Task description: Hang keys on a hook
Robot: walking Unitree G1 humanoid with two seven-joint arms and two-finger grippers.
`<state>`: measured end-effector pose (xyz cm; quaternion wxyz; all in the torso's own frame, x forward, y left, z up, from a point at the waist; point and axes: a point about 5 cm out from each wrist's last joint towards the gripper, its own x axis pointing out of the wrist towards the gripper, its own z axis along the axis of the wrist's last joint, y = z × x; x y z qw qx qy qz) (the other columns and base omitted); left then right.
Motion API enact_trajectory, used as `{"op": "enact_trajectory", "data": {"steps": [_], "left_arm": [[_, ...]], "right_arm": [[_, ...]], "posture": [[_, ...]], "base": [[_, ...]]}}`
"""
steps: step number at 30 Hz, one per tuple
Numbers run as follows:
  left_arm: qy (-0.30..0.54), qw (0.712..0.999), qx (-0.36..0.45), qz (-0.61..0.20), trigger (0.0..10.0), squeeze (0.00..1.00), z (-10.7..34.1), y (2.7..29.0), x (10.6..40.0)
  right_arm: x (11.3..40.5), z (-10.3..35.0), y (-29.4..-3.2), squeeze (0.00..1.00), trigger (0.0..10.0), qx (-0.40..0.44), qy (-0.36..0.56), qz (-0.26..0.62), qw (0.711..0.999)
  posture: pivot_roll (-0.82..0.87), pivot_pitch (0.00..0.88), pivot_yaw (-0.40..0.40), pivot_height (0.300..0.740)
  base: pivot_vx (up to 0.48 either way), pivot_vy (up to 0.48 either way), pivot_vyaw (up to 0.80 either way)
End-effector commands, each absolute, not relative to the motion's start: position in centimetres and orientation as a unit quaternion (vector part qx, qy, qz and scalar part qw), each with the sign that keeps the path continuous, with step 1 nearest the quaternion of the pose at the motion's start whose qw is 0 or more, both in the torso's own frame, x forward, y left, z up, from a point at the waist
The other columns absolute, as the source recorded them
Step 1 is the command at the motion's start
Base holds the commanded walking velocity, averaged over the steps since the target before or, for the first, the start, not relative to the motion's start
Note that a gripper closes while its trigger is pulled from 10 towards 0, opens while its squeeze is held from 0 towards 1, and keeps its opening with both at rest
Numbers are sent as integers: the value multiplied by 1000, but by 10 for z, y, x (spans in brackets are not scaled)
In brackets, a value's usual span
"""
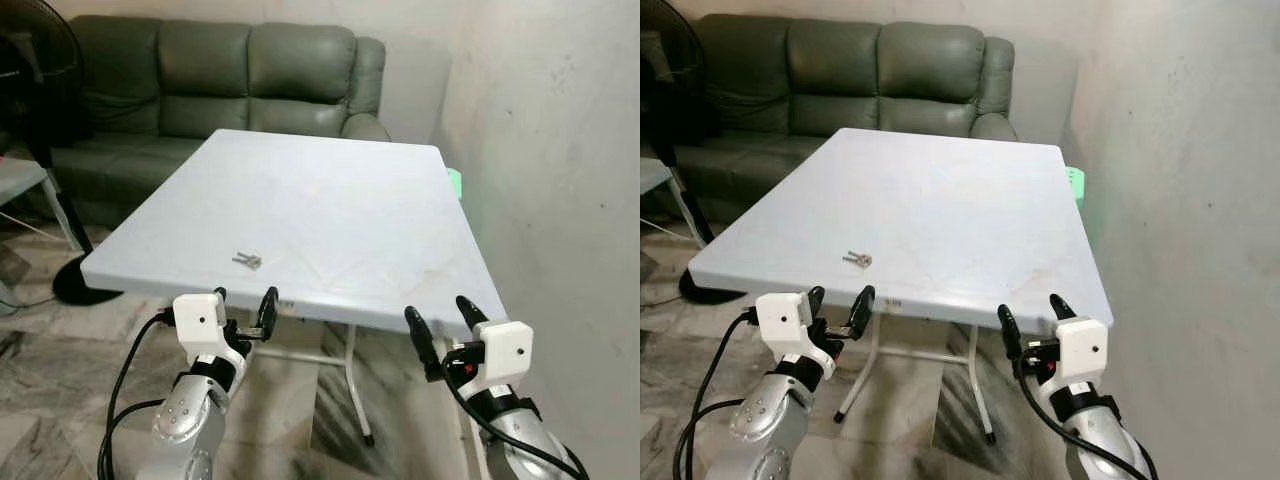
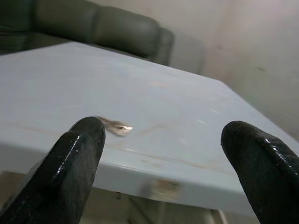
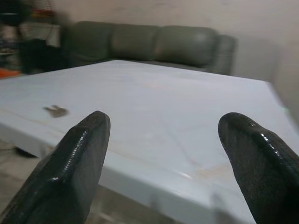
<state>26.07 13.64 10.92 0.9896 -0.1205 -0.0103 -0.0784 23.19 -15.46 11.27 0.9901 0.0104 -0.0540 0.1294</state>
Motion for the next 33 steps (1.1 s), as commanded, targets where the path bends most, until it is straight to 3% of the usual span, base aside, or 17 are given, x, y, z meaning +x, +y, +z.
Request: {"op": "enact_trajectory", "data": {"steps": [1, 5, 23, 33], "left_arm": [[-12, 991, -114, -68, 10000, 0, 111, 142, 262], [-12, 991, -114, -68, 10000, 0, 111, 142, 262], [-6, 990, -120, -76, 10000, 0, 109, 139, 261], [-3, 989, -123, -76, 10000, 0, 108, 138, 262]], "right_arm": [[234, 117, -149, 0, 10000, 11, -62, 138, 988], [235, 116, -151, 0, 10000, 11, -60, 133, 989], [236, 117, -151, 0, 10000, 26, -62, 130, 989], [235, 116, -152, 0, 10000, 26, -62, 131, 989]], "posture": [[30, 11, -50, 740], [30, 11, -51, 740], [32, 10, -52, 740], [26, 1, -52, 740]], "base": [[326, 0, 800], [328, 0, 800], [37, 0, 0], [0, 307, 0]]}}
